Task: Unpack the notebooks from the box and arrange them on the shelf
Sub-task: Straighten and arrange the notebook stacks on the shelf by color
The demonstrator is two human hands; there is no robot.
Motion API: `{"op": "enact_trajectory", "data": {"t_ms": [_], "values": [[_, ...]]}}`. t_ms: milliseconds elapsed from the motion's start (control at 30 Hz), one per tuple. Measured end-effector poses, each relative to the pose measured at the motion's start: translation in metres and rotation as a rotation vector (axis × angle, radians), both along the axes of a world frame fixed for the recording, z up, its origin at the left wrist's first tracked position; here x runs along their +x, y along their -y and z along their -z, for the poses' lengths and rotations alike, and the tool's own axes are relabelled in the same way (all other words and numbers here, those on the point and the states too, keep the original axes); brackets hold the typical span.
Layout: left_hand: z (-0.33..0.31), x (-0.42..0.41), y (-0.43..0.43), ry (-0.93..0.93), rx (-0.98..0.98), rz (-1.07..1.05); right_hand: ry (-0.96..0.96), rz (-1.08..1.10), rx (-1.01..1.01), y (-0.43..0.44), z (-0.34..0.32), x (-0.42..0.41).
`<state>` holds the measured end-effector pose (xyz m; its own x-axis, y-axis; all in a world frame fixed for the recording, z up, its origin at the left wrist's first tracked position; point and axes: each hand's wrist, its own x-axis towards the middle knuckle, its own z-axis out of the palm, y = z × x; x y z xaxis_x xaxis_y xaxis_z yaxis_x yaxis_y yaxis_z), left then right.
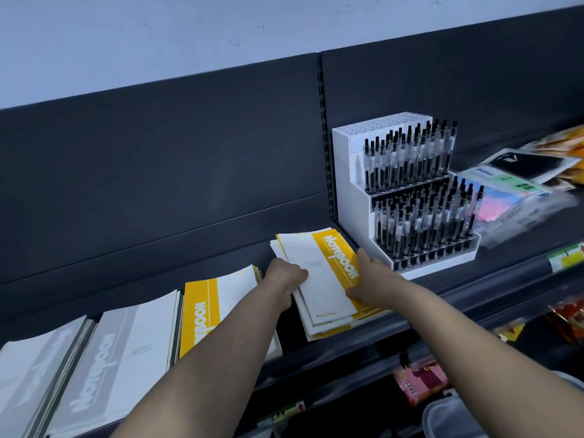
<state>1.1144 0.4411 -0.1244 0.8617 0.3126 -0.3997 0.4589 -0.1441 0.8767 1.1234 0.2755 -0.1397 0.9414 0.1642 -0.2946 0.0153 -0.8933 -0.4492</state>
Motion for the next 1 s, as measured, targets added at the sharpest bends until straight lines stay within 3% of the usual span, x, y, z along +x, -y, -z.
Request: {"op": "enact_trajectory", "data": {"t_ms": [233,367,533,800,1000], "values": [[-0.005,-0.012,-0.02,0.302,-0.06,0.012,0.116,0.082,0.461,-0.008,-0.009,0.002],[-0.008,-0.015,-0.024,0.505,0.032,0.071,0.329,0.068,0.491,-0.023,-0.013,-0.009],[-0.01,-0.023,-0.021,0.66,-0.032,0.082,0.612,-0.008,0.431,-0.019,-0.017,-0.013],[0.012,-0.035,-0.008,0.639,0.008,0.098,0.456,0.013,0.779,-0.013,0.014,-0.02],[0.004,-0.04,-0.003,0.695,0.027,0.109,0.516,-0.008,0.767,-0.009,0.002,-0.023]]}}
